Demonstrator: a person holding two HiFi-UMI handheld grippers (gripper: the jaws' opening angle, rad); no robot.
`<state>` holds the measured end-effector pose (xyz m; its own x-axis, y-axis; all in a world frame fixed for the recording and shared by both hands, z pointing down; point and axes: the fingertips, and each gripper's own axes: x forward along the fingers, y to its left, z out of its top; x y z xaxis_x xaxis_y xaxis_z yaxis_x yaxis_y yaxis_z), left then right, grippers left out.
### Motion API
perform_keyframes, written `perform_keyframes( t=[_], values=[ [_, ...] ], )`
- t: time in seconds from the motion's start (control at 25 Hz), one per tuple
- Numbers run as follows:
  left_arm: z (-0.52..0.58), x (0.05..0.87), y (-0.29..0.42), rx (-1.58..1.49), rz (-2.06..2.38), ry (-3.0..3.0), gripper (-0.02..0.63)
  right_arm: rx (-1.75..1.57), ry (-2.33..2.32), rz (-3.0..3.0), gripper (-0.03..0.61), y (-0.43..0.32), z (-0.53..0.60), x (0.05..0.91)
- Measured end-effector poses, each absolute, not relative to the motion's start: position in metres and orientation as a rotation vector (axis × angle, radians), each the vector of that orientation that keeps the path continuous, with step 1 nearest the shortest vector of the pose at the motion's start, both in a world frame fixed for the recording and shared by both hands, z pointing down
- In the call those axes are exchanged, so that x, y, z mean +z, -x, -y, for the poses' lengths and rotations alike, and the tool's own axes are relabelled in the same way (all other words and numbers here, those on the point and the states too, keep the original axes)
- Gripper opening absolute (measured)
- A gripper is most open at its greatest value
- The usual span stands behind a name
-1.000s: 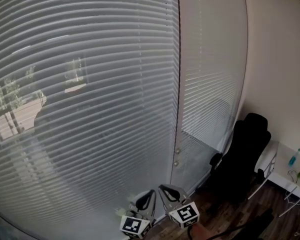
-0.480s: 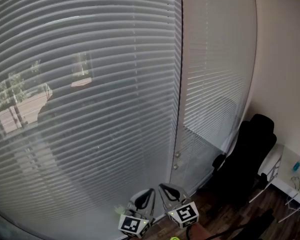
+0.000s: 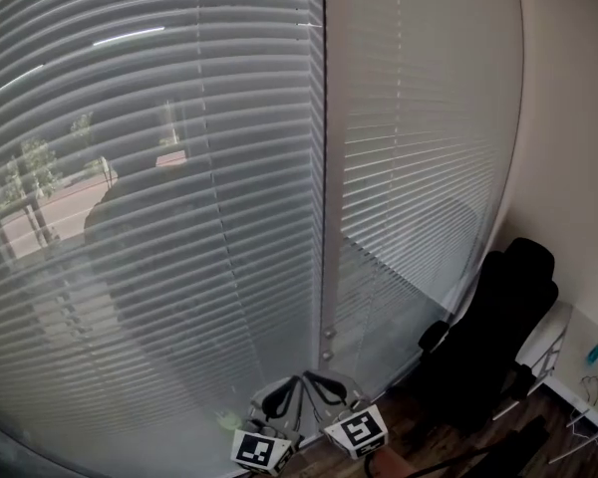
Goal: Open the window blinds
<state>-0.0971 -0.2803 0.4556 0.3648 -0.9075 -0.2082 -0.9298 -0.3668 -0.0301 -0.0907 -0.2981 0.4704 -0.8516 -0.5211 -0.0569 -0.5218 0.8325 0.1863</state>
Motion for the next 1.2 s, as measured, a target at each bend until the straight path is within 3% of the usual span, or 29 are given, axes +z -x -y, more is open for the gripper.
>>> perform_keyframes(
  t=[0.52, 0.8, 0.92, 1.2],
  values=[
    [0.323, 0.463, 0.093, 0.187, -1.777, 2.416, -0.008, 0.362, 0.850, -2.991, 0.009, 0.076, 0.342, 0.466],
    [0.336, 0.469, 0.101, 0.170, -1.775, 2.457, -0.008, 0.389, 1.072, -2.975, 0.012, 0.065, 0.374, 0.474],
    [0.343, 0.469, 0.100, 0.194, -1.742, 2.481, -0.008, 0.398, 1.139, -2.986, 0.082, 0.063, 0.385, 0.479],
    [0.351, 0.473, 0.095, 0.256, -1.701, 2.538, -0.008, 0.449, 1.245, -2.975, 0.151, 0.056, 0.404, 0.482]
  ],
)
